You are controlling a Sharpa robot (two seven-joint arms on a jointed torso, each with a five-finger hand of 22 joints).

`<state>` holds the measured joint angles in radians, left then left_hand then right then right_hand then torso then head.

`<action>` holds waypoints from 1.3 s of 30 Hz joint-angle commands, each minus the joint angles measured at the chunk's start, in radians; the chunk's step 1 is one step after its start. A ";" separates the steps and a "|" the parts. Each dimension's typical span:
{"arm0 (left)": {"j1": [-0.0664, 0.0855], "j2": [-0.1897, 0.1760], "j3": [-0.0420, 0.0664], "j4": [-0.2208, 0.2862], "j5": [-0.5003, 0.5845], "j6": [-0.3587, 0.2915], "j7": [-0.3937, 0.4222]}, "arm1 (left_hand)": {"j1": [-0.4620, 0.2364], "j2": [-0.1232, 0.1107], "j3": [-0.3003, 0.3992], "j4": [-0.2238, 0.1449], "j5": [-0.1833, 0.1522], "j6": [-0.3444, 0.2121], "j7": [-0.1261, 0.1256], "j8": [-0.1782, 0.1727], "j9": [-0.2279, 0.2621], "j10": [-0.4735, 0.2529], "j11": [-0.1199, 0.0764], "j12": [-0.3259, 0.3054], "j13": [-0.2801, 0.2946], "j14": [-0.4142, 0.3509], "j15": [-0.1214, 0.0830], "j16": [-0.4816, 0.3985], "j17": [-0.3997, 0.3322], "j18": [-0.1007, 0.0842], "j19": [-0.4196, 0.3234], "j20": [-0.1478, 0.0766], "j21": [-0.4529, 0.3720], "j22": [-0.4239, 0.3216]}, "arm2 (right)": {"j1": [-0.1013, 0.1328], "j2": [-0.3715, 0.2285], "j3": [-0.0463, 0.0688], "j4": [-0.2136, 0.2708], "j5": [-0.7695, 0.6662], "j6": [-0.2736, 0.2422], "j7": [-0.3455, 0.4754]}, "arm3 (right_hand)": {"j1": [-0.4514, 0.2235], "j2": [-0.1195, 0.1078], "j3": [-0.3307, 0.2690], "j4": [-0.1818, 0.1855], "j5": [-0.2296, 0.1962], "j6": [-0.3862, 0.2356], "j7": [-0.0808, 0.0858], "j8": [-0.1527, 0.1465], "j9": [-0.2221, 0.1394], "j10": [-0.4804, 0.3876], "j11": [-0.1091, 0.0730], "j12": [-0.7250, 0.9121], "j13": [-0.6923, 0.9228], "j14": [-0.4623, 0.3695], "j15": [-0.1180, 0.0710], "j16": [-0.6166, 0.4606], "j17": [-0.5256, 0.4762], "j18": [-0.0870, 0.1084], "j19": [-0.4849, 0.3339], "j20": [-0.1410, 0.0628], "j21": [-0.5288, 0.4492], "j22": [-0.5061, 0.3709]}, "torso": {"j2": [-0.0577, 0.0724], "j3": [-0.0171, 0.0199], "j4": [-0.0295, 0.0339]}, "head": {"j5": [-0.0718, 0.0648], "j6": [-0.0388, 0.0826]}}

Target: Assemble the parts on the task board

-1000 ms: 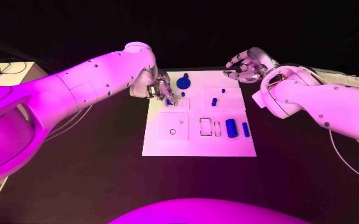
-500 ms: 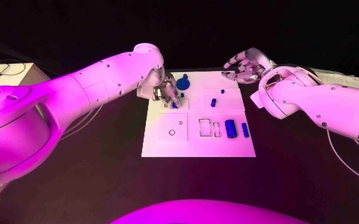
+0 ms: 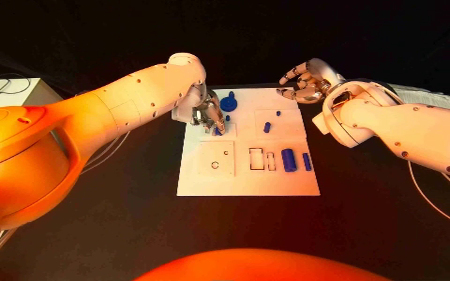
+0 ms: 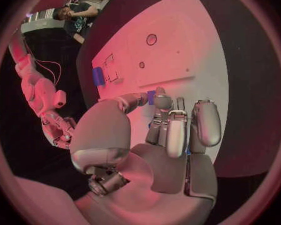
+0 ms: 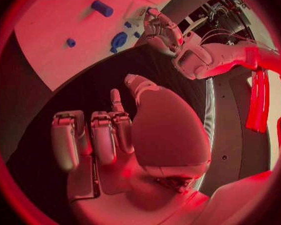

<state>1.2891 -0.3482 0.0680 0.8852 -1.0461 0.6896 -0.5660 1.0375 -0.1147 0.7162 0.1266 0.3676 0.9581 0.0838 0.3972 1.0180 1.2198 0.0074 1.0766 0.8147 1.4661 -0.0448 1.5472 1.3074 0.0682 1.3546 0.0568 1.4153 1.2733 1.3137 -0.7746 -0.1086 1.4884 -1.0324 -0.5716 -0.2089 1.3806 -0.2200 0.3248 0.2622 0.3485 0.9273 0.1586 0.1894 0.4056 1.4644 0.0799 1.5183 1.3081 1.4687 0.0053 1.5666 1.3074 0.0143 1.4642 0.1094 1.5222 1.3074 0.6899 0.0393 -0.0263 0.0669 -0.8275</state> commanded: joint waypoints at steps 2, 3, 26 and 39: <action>0.002 0.005 0.000 0.005 -0.021 0.006 -0.001 | -0.007 0.005 0.200 -0.202 0.006 0.008 -0.004 0.007 0.003 0.014 -0.005 0.004 0.002 0.096 -0.010 0.008 0.241 0.002 0.007 -0.002 0.007 0.004 | 0.000 0.001 0.000 0.001 -0.011 0.015 0.001 | -0.007 0.002 0.007 0.001 0.004 -0.006 -0.001 0.004 0.001 0.050 -0.007 -0.004 0.204 0.097 -0.006 -0.003 0.244 0.000 0.081 -0.008 -0.005 0.223 | -0.001 -0.0008 -0.0013 | 0.002 -0.001; 0.002 0.005 0.000 0.005 -0.023 0.005 -0.001 | -0.009 0.005 0.199 -0.202 0.006 0.010 -0.005 0.008 0.004 0.018 -0.006 0.007 0.005 0.097 -0.011 0.009 0.243 0.001 0.010 -0.002 0.009 0.008 | 0.000 0.001 0.000 0.001 -0.011 0.015 0.001 | -0.007 0.002 0.007 0.001 0.004 -0.006 -0.001 0.004 0.001 0.050 -0.007 -0.004 0.204 0.097 -0.006 -0.003 0.244 0.000 0.081 -0.008 -0.005 0.223 | -0.001 -0.0006 -0.0012 | 0.002 -0.001; 0.002 0.048 -0.008 -0.060 -0.045 -0.003 -0.002 | -0.026 0.014 0.187 -0.194 0.005 0.022 -0.015 0.018 0.014 0.049 -0.015 0.025 0.027 0.103 -0.018 0.020 0.258 -0.005 0.033 -0.008 0.023 0.036 | 0.000 0.000 0.000 0.008 -0.014 0.013 0.000 | -0.008 0.001 0.007 0.002 0.005 -0.006 -0.001 0.005 0.002 0.050 -0.006 -0.004 0.204 0.097 -0.006 -0.003 0.243 0.000 0.081 -0.008 -0.005 0.223 | 0.000 -0.0001 -0.0012 | 0.002 -0.006; 0.002 0.053 -0.014 -0.074 -0.059 -0.006 -0.004 | -0.033 0.018 0.183 -0.190 0.012 0.029 -0.020 0.022 0.018 0.065 -0.019 0.038 0.045 0.105 -0.022 0.024 0.263 -0.009 0.043 -0.010 0.030 0.049 | 0.001 0.000 0.000 0.009 -0.015 0.013 0.000 | -0.008 0.001 0.007 0.002 0.005 -0.006 -0.001 0.005 0.002 0.050 -0.006 -0.004 0.204 0.097 -0.006 -0.003 0.243 0.000 0.081 -0.008 -0.005 0.223 | -0.001 -0.0006 -0.0005 | 0.000 -0.010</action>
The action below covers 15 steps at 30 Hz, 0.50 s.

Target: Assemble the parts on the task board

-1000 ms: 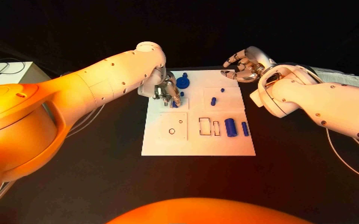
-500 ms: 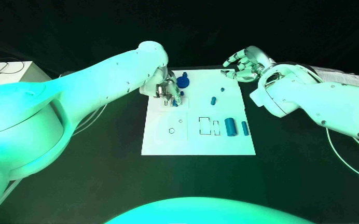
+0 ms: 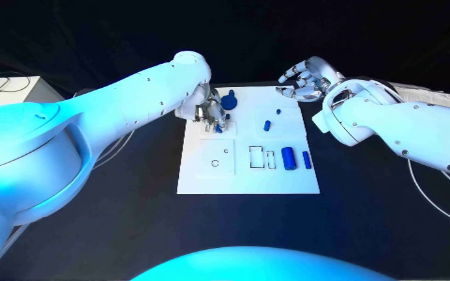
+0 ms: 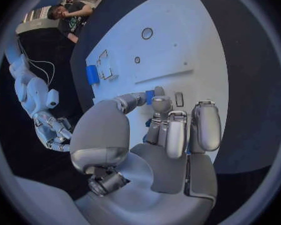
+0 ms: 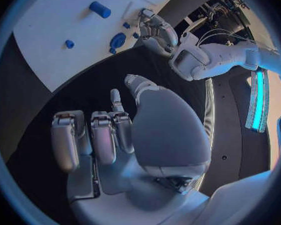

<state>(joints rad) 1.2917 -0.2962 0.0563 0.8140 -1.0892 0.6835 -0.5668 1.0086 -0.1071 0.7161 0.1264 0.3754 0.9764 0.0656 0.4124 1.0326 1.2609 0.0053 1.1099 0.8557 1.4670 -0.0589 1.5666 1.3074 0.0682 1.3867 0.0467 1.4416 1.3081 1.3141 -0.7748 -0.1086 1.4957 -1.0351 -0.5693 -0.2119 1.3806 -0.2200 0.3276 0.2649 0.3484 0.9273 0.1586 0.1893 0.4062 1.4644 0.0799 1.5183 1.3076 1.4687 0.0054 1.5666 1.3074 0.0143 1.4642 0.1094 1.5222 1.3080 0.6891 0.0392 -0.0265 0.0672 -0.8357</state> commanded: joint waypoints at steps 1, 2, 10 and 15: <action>-0.001 0.001 -0.002 -0.004 -0.016 0.000 -0.003 | -0.004 0.010 0.183 -0.190 0.004 0.011 -0.002 0.006 0.003 0.023 -0.017 0.005 0.004 0.104 -0.008 0.004 0.263 -0.009 0.011 0.000 0.004 0.014 | 0.000 0.000 0.000 0.002 -0.012 0.010 0.003 | -0.008 0.001 0.005 -0.001 0.005 -0.006 -0.001 0.005 0.001 0.050 -0.006 -0.004 0.204 0.097 -0.006 -0.003 0.243 0.000 0.081 -0.008 -0.005 0.222 | -0.001 -0.0002 -0.0003 | 0.000 -0.002; -0.001 0.001 -0.002 -0.004 -0.016 0.001 -0.003 | -0.006 0.010 0.181 -0.189 0.005 0.013 -0.003 0.008 0.004 0.027 -0.018 0.008 0.008 0.104 -0.008 0.004 0.263 -0.009 0.013 -0.001 0.005 0.016 | 0.000 0.000 0.000 0.002 -0.012 0.010 0.003 | -0.008 0.001 0.005 -0.001 0.005 -0.006 -0.001 0.005 0.001 0.050 -0.006 -0.004 0.204 0.097 -0.006 -0.003 0.243 0.000 0.081 -0.008 -0.005 0.222 | -0.001 -0.0002 -0.0002 | 0.000 -0.002; -0.001 -0.004 -0.003 0.002 -0.030 -0.022 -0.002 | -0.010 0.013 0.179 -0.185 0.008 0.018 -0.005 0.010 0.006 0.035 -0.020 0.015 0.018 0.104 -0.010 0.004 0.263 -0.011 0.018 -0.002 0.008 0.023 | 0.000 -0.001 0.000 0.002 -0.012 0.011 0.004 | -0.008 0.001 0.005 -0.001 0.005 -0.006 -0.001 0.005 0.001 0.050 -0.006 -0.004 0.204 0.097 -0.006 -0.003 0.243 0.000 0.081 -0.008 -0.005 0.222 | 0.000 -0.0004 0.0001 | -0.002 -0.002; -0.001 -0.007 -0.003 0.006 -0.041 -0.044 -0.001 | -0.013 0.015 0.179 -0.183 0.010 0.020 -0.007 0.012 0.007 0.038 -0.021 0.018 0.021 0.104 -0.011 0.004 0.263 -0.011 0.021 -0.003 0.010 0.026 | 0.000 -0.002 0.000 0.002 -0.012 0.011 0.004 | -0.008 0.001 0.005 -0.001 0.005 -0.006 -0.001 0.005 0.001 0.050 -0.006 -0.004 0.204 0.097 -0.006 -0.003 0.243 0.000 0.081 -0.008 -0.005 0.222 | -0.001 -0.0004 0.0015 | -0.003 -0.003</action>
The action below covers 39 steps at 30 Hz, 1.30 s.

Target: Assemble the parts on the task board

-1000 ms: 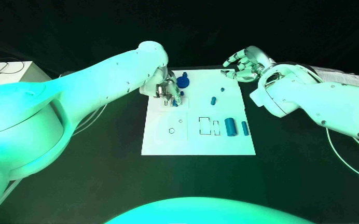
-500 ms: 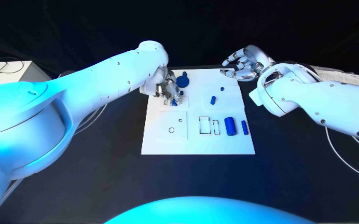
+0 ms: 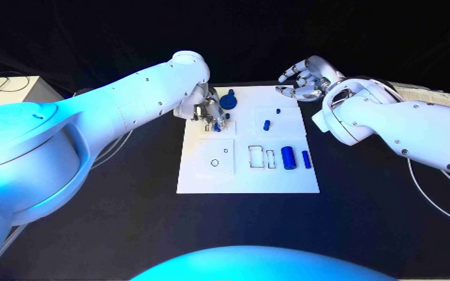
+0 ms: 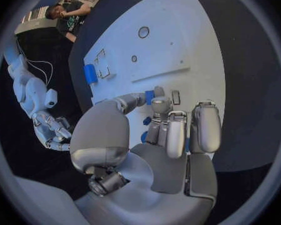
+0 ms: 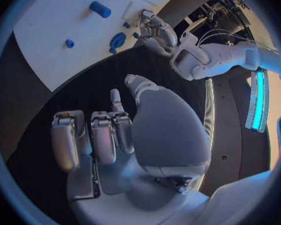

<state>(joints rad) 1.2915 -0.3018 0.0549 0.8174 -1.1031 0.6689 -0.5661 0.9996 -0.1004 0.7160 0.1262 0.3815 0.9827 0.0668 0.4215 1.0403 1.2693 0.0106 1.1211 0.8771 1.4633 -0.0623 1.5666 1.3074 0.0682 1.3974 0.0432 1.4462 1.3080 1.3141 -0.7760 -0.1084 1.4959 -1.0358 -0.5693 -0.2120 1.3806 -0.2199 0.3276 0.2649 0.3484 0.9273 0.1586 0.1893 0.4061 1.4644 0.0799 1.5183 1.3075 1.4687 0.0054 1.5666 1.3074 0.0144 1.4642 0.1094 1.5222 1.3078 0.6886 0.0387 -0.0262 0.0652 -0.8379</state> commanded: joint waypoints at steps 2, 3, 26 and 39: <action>-0.001 -0.002 -0.001 0.005 -0.031 -0.037 -0.001 | -0.004 0.009 0.179 -0.182 0.004 0.014 -0.008 0.003 -0.001 0.030 -0.026 0.007 0.001 0.108 -0.008 0.004 0.263 -0.012 0.011 0.000 0.006 0.029 | 0.000 -0.001 0.000 0.003 -0.011 0.011 0.004 | -0.008 0.001 0.005 -0.001 0.005 -0.006 -0.001 0.005 0.001 0.050 -0.006 -0.004 0.204 0.097 -0.006 -0.003 0.243 0.000 0.081 -0.008 -0.005 0.222 | 0.000 0.0000 0.0016 | 0.000 -0.001; -0.002 -0.002 -0.001 0.006 -0.034 -0.041 -0.001 | -0.004 0.009 0.179 -0.182 0.004 0.014 -0.008 0.003 -0.001 0.030 -0.026 0.007 0.001 0.108 -0.008 0.004 0.263 -0.012 0.011 0.000 0.006 0.029 | 0.000 -0.001 0.000 0.004 -0.011 0.011 0.004 | -0.008 0.001 0.005 -0.001 0.005 -0.006 -0.001 0.005 0.001 0.050 -0.006 -0.004 0.204 0.097 -0.006 -0.003 0.243 0.000 0.081 -0.008 -0.005 0.222 | 0.000 -0.0001 0.0016 | 0.000 -0.001; -0.010 0.002 -0.013 0.023 -0.064 -0.099 0.001 | -0.006 0.010 0.179 -0.182 0.006 0.014 -0.009 0.004 0.000 0.031 -0.028 0.005 -0.002 0.107 -0.009 0.003 0.262 -0.012 0.012 0.000 0.007 0.029 | 0.000 -0.001 0.000 0.016 -0.019 0.017 0.002 | -0.010 -0.001 0.006 0.000 0.007 -0.008 -0.001 0.007 0.004 0.049 -0.007 -0.005 0.204 0.097 -0.006 -0.004 0.242 0.000 0.081 -0.008 -0.006 0.222 | 0.000 -0.0001 -0.0006 | 0.001 -0.001; -0.011 -0.007 -0.022 0.028 -0.045 -0.064 -0.001 | -0.005 0.007 0.178 -0.185 0.006 0.014 -0.010 0.005 0.001 0.033 -0.029 0.007 0.001 0.108 -0.009 0.004 0.263 -0.012 0.012 -0.001 0.006 0.028 | 0.000 -0.001 0.000 0.014 -0.020 0.018 0.001 | -0.010 -0.001 0.006 0.000 0.007 -0.008 -0.001 0.007 0.004 0.049 -0.007 -0.005 0.204 0.097 -0.006 -0.004 0.242 0.000 0.081 -0.008 -0.006 0.222 | 0.001 0.0004 -0.0002 | 0.001 -0.001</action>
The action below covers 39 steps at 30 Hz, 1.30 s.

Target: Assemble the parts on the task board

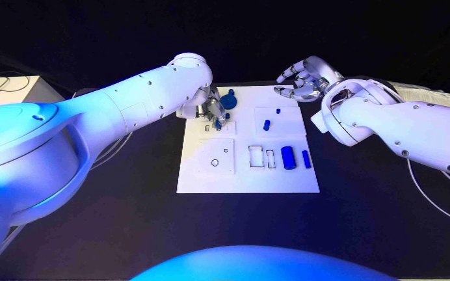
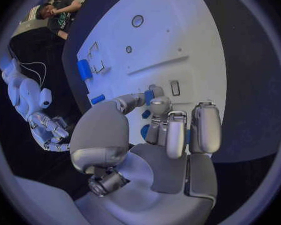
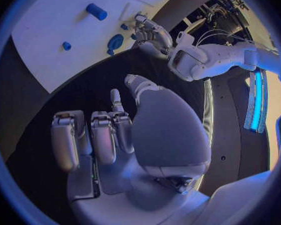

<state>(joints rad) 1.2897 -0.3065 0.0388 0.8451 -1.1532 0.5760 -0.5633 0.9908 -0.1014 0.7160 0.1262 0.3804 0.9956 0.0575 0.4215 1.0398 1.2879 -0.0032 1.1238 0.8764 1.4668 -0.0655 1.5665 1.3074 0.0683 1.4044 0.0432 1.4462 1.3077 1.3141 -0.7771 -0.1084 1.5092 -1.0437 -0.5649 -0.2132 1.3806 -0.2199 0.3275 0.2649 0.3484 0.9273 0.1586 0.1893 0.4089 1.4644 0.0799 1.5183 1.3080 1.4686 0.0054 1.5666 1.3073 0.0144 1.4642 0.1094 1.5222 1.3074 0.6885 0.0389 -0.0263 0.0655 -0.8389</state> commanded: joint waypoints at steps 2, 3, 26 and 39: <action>-0.009 -0.004 -0.006 0.001 0.008 0.033 -0.004 | 0.004 0.008 0.178 -0.185 0.007 0.001 -0.001 0.005 0.002 0.014 -0.015 0.004 0.002 0.104 -0.006 0.004 0.263 -0.012 0.004 -0.001 0.006 0.028 | 0.000 0.000 0.000 0.000 -0.012 0.013 0.002 | -0.010 -0.001 0.006 0.000 0.007 -0.008 -0.001 0.007 0.001 0.049 -0.007 -0.005 0.203 0.097 -0.006 -0.004 0.242 0.000 0.081 -0.008 -0.006 0.222 | 0.001 0.0001 0.0000 | 0.000 0.000; -0.009 -0.005 -0.006 0.002 0.010 0.035 -0.004 | 0.004 0.008 0.178 -0.186 0.007 0.001 -0.001 0.005 0.002 0.015 -0.015 0.005 0.002 0.104 -0.006 0.004 0.263 -0.012 0.004 -0.001 0.006 0.028 | 0.000 0.000 0.000 -0.001 -0.012 0.013 0.002 | -0.010 -0.001 0.006 0.000 0.007 -0.008 -0.001 0.007 0.001 0.049 -0.007 -0.005 0.203 0.097 -0.006 -0.004 0.242 0.000 0.081 -0.008 -0.006 0.222 | 0.000 0.0000 0.0000 | 0.001 0.000; -0.002 -0.042 -0.003 0.034 0.057 0.107 -0.008 | 0.011 0.007 0.180 -0.195 0.007 0.006 -0.004 0.008 0.004 0.024 -0.018 0.013 0.015 0.104 -0.008 0.004 0.263 -0.012 0.005 -0.003 0.006 0.028 | 0.000 0.000 0.000 -0.005 -0.012 0.014 0.002 | -0.010 -0.001 0.006 0.000 0.007 -0.008 -0.001 0.007 0.001 0.049 -0.007 -0.005 0.203 0.097 -0.006 -0.004 0.242 0.000 0.081 -0.008 -0.006 0.222 | 0.000 0.0002 0.0004 | -0.001 -0.005; -0.002 -0.032 -0.003 0.020 0.061 0.072 -0.008 | 0.008 0.010 0.179 -0.191 0.007 0.009 -0.004 0.010 0.004 0.026 -0.018 0.011 0.010 0.104 -0.009 0.004 0.263 -0.012 0.005 -0.004 0.006 0.029 | 0.000 0.000 0.000 -0.004 -0.012 0.014 0.003 | -0.010 -0.001 0.006 0.000 0.007 -0.008 -0.001 0.007 0.001 0.049 -0.007 -0.005 0.203 0.097 -0.006 -0.004 0.242 0.000 0.081 -0.008 -0.006 0.222 | 0.000 0.0001 0.0000 | 0.001 -0.005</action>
<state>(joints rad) 1.2909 -0.3409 0.0381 0.8651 -1.0987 0.6343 -0.5632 0.9909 -0.1014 0.7106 0.1209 0.3814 0.9992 0.0538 0.4254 1.0429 1.2948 -0.0075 1.1337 0.8878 1.4669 -0.0654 1.5665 1.3074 0.0683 1.4043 0.0432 1.4462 1.3074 1.3140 -0.7771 -0.1086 1.5040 -1.0452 -0.5626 -0.2142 1.3806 -0.2199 0.3275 0.2648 0.3483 0.9273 0.1586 0.1893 0.4085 1.4644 0.0799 1.5183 1.3075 1.4686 0.0054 1.5666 1.3073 0.0143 1.4642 0.1094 1.5222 1.3079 0.6887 0.0385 -0.0255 0.0655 -0.8430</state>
